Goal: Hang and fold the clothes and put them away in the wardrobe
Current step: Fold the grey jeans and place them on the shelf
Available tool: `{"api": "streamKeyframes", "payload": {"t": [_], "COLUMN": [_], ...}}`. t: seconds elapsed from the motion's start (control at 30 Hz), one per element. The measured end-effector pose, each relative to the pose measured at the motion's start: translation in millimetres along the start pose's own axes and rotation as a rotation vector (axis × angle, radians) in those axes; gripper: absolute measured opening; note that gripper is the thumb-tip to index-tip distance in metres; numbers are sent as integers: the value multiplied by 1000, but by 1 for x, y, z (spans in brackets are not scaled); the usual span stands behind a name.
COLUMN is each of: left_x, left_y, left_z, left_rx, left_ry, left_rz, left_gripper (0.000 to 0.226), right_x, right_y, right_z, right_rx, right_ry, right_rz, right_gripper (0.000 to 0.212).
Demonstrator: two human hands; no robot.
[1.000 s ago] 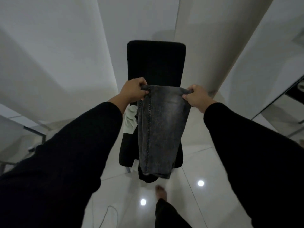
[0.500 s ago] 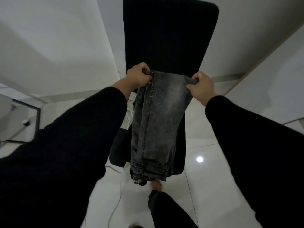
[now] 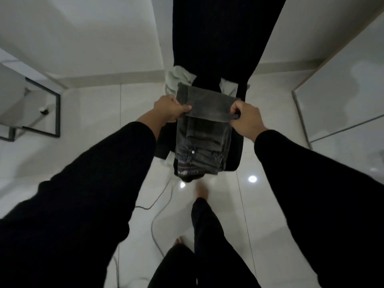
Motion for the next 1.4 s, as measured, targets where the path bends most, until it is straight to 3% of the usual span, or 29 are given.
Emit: {"api": "streamKeyframes", "payload": {"t": [0.33,0.5,0.57,0.63,0.73,0.83,0.93,1.1,1.17,1.23,1.3,1.4], "left_x": [-130,-161,-165,-171,-162,-138,-129,-135,-130,-139,-145,-133], "left_y": [-102,-153,-166,-182,-197,-201,-205,-212,-211,-217,-227,-229], "left_z": [35,36,31,25,27,33,29,23,16,0,-9,0], "left_rx": [139,133,62,63,275,474,516,337,294,270,168,26], "left_ry": [300,562,616,687,767,675,695,886,937,1033,1118,1019], "left_rz": [356,673,685,764,938,905,827,801,955,1076,1123,1228], "left_gripper": [31,54,44,35,37,46,39,48,48,61,82,86], "right_x": [67,100,107,104,88,76,70,83,80,76,75,81], "right_y": [-107,-139,-144,-141,-130,-126,-127,-132,-127,-122,-119,-114], "right_z": [79,77,70,59,32,7,-5,-29,-43,-61,-80,-101], "right_rx": [-98,-275,-368,-320,-103,-103,-121,-504,-473,-366,-222,-180], "right_ry": [-56,-58,-51,-13,213,341,408,136,114,151,203,83], "right_rz": [62,155,171,132,254,588,666,624,537,471,549,688], "right_gripper": [21,16,18,28,39,57,44,33,27,34,54,97]}}
Point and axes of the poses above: each hand's wrist, its own z-axis away from the middle knuckle, its own y-axis out of the back of the hand, x = y × z, the point moved 3 cm from there along -z, towards the middle knuckle, and after that the axes turned 10 degrees about -z, right-handed, at the moved point
